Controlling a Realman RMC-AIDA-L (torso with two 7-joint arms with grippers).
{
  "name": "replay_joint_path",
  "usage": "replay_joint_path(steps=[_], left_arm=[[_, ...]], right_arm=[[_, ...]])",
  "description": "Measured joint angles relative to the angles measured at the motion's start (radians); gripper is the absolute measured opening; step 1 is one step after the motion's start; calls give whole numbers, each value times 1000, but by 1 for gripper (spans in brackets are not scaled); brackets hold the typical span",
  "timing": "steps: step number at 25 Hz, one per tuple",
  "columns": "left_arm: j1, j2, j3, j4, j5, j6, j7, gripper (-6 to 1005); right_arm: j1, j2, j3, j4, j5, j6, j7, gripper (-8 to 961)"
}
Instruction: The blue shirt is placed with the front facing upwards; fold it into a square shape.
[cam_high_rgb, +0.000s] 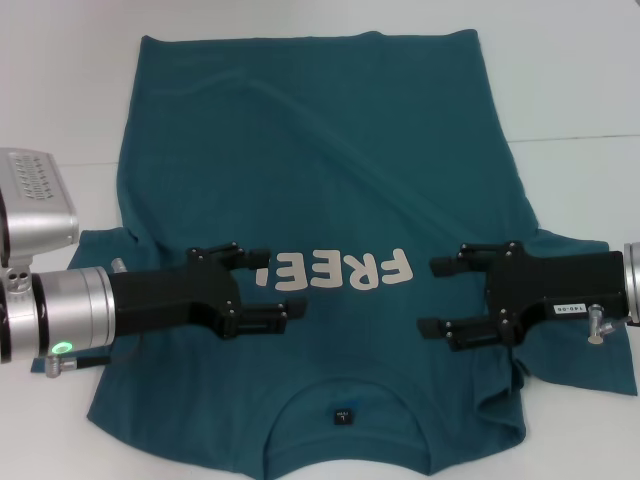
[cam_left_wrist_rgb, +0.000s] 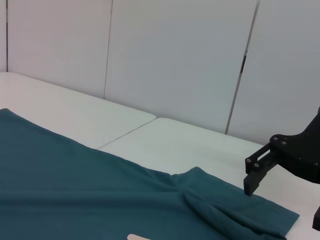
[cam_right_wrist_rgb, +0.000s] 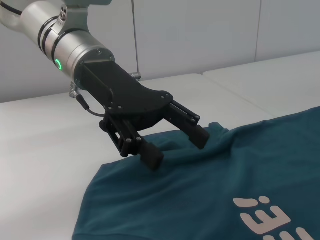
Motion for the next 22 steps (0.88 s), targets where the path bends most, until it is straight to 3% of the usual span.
replay_joint_path(steps=[22], left_arm=[[38,-5,-5,-47,0,10,2,885]], right_arm=[[-16,10,5,-38,30,-20,13,882]])
